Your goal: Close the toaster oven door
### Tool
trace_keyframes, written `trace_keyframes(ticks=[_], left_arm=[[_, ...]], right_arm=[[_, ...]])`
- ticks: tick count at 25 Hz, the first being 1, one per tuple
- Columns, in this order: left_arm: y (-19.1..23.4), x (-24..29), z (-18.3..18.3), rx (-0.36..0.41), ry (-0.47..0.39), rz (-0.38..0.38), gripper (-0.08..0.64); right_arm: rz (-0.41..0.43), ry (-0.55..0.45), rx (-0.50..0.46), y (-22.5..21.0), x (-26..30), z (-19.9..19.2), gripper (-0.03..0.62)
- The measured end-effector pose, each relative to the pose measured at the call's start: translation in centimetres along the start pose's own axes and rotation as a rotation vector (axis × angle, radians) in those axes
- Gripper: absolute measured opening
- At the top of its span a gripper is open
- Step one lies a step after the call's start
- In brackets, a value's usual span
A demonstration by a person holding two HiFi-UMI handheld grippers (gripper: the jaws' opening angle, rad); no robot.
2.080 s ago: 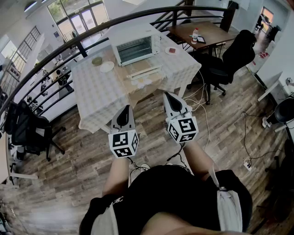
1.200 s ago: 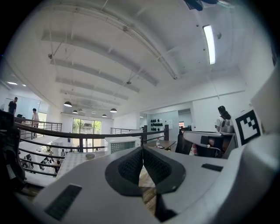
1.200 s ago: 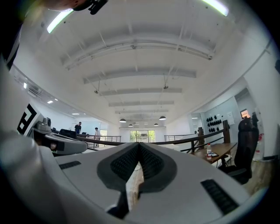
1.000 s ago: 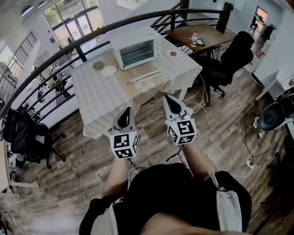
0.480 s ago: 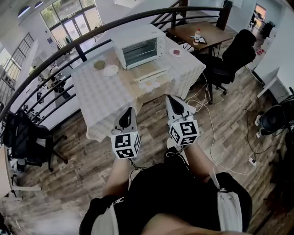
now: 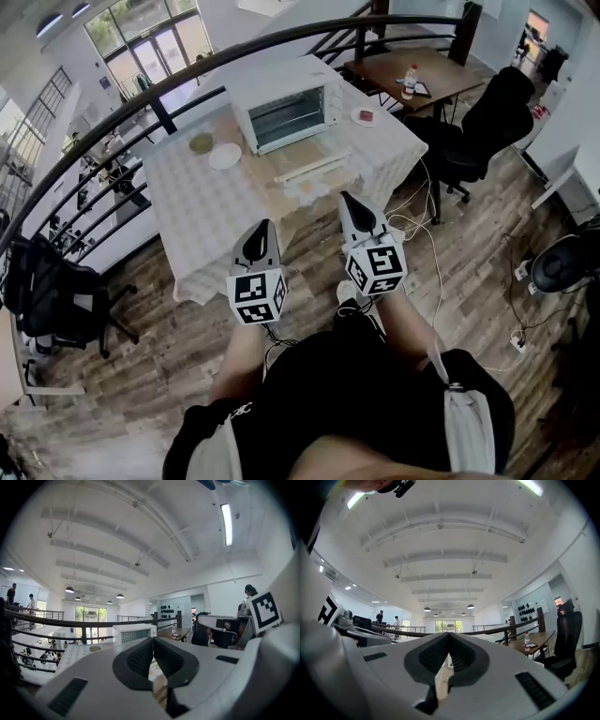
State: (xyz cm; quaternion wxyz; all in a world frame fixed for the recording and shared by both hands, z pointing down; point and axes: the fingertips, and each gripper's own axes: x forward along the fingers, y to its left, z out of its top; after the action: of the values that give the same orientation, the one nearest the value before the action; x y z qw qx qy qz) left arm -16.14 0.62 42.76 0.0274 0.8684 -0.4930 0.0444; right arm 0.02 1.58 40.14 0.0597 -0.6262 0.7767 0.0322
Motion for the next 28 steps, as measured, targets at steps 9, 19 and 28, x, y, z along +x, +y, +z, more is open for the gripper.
trace_keyframes(ticks=[9,19,28], left_arm=[[1.1,11.2,1.3,-0.004,0.006,0.033,0.014],[0.6,23.5,3.6,0.020,0.014,0.054,0.014],[1.7,31.0,3.9,0.023,0.037,0.108,0.014]], right_arm=[[0.052,0.011,-0.008,-6.4,9.8,-1.2,0.002],[0.093,-0.004,0.011,-14.7,19.1,-1.5,0.002],[0.165,0.033,0.049,-19.0,26.4,-3.6,0.002]])
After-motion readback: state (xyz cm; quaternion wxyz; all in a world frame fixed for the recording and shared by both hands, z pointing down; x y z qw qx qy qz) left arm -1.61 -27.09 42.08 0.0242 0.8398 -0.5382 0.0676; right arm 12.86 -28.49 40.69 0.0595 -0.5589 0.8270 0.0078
